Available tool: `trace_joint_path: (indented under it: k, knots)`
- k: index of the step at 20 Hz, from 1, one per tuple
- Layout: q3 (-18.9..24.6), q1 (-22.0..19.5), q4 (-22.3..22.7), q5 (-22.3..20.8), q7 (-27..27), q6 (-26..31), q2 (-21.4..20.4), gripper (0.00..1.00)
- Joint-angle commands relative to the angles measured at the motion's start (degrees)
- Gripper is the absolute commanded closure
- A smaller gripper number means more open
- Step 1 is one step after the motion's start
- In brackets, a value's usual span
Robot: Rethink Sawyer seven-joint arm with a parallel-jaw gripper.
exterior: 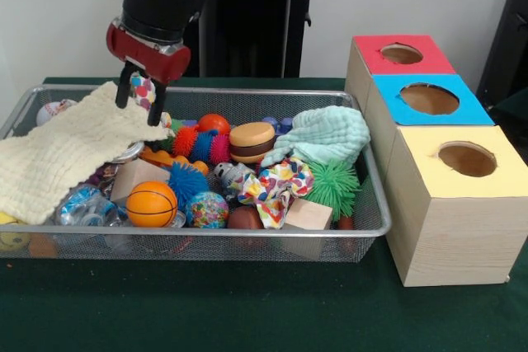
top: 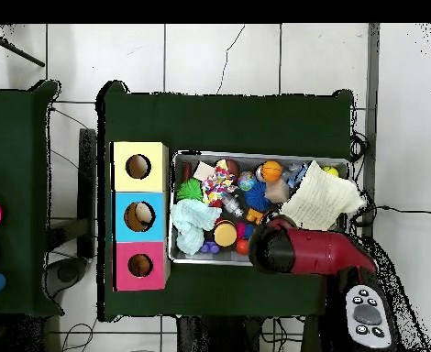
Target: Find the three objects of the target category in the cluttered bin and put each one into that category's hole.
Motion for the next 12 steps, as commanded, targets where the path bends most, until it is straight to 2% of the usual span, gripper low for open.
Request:
trace_joint_path:
  k: [1, 6, 12]
  knots:
    - [4.41, -0.87, 1.42, -6.34, -2.63, -6.01, 5.15, 0.00]
    - [2.23, 0.42, 1.14, -7.81, -1.50, -6.38, 6.28, 0.00]
    - [-3.04, 4.13, -1.47, -8.93, 1.00, -4.54, 9.68, 0.00]
